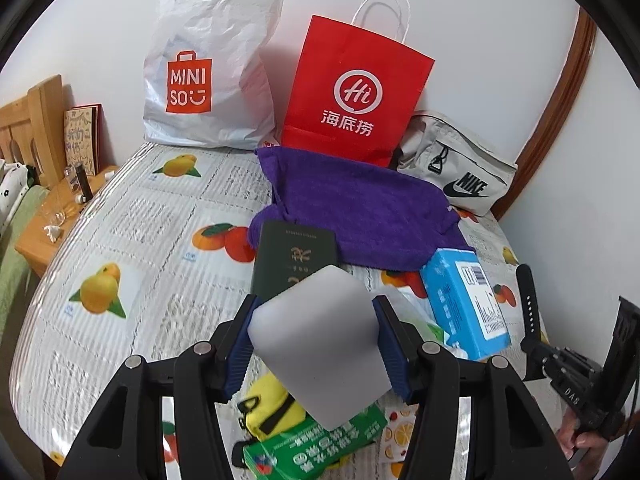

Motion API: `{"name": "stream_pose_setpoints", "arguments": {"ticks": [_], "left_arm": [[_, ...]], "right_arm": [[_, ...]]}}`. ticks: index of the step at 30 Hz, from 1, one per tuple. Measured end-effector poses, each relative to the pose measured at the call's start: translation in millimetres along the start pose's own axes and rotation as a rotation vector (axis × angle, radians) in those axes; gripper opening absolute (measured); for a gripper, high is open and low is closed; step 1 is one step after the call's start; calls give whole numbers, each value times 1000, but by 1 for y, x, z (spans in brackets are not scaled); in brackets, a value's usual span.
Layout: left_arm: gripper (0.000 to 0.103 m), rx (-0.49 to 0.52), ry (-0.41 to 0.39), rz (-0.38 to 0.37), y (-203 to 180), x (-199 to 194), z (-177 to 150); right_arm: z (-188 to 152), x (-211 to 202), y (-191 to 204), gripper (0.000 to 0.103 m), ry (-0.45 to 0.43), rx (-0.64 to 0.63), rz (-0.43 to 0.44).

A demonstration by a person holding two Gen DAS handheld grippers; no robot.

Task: Organize soft objects
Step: 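Carry the sponge with the left tool while the right tool lays the strap on the purple towel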

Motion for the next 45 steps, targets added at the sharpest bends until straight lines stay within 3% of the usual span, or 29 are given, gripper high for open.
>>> {"name": "stream_pose_setpoints", "arguments": {"ticks": [25, 36, 45], "left_arm": [[54, 22, 17, 80, -5, 53, 104], [54, 48, 60, 67, -18, 104, 155], [54, 33, 103, 60, -18, 151, 185]], "right_arm": [[129, 61, -12, 3, -4, -38, -7], [165, 103, -30, 3, 34, -24, -16], [176, 142, -45, 3, 124, -7, -23]]}}
Point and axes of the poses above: each gripper's, at about its wrist camera, not at the fingertips, and x roughly the way its jaws point, y to its left, z to its top, the point moved 2 cm from there along x, roughly the way its jaws point, and after that the axes turned 12 degrees about y, right-handed, at the moved point
